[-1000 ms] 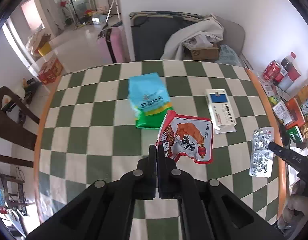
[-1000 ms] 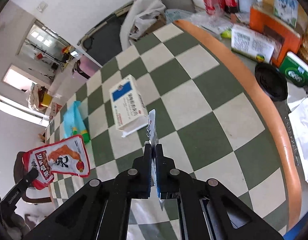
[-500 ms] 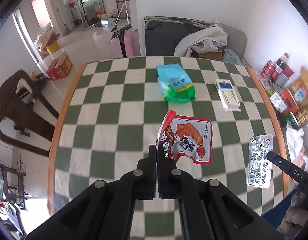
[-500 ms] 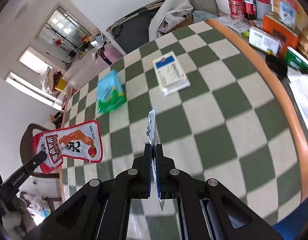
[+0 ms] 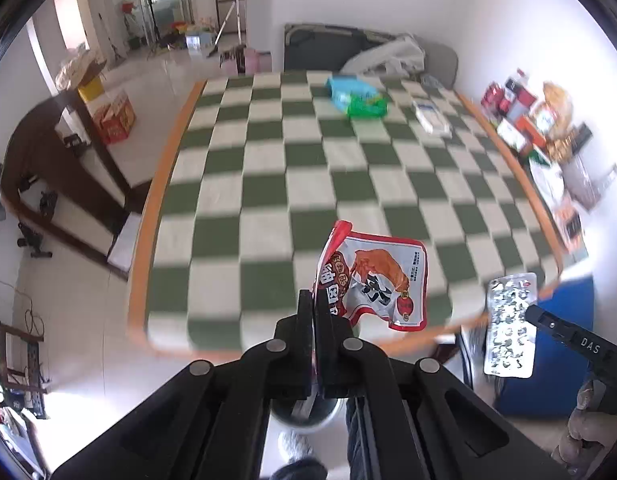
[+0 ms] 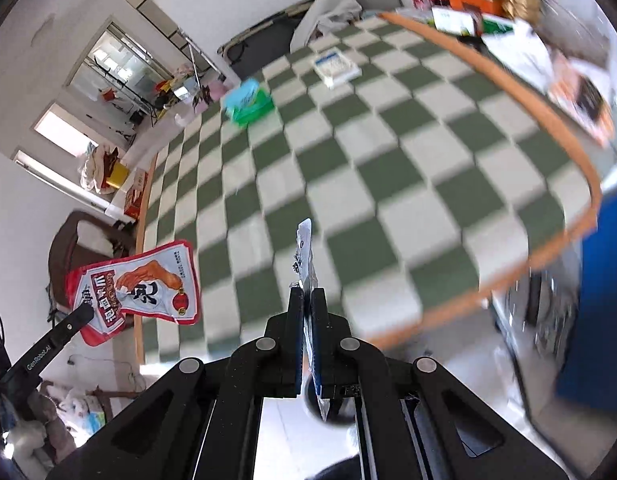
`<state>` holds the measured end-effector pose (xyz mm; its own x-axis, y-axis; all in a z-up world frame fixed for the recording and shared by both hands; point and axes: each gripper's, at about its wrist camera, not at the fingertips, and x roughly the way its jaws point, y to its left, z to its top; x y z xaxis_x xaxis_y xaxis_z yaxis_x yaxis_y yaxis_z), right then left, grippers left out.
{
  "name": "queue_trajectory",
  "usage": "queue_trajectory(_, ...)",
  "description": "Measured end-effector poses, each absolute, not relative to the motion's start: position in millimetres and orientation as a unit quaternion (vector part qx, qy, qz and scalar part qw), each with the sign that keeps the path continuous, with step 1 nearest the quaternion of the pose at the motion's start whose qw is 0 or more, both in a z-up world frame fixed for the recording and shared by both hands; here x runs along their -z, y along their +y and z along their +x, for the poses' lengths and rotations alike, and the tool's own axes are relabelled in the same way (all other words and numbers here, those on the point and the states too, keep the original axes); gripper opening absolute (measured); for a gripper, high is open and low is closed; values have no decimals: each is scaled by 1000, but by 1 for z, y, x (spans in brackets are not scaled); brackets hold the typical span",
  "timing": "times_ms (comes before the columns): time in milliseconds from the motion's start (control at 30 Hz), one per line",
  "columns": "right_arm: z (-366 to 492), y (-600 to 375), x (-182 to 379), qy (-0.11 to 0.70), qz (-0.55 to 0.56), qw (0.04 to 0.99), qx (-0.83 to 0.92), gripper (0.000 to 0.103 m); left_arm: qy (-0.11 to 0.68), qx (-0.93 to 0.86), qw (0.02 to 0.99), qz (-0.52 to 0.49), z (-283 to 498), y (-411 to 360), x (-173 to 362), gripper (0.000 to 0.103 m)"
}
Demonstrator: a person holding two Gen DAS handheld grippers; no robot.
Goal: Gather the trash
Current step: 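Carry the snack bag and foil pack down over the wastebasket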
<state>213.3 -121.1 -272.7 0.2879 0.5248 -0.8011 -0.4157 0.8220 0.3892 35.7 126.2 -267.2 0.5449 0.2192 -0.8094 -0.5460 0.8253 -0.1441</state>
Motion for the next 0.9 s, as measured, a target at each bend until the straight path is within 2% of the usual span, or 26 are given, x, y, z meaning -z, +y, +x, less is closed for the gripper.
queue_trajectory(267, 104, -135, 343, 596, 26, 746, -296, 3, 497, -220, 806, -236, -36, 105, 345, 0)
queue_trajectory(400, 84, -131, 397, 630, -2, 718, -297, 3, 529, -232, 773, -264, -44, 103, 411, 0)
queue_trajectory(800, 111, -106, 641, 698, -18, 666, -261, 3, 581, -209, 704, -350, 7, 132, 672, 0)
queue_trajectory(833, 116, -103, 663, 703, -15, 663, -257, 3, 588, -198, 699, -355, 15, 134, 694, 6)
queue_trajectory(900, 126, -97, 707, 711, -9, 656, -253, 3, 595, -184, 687, -375, 25, 139, 724, 9)
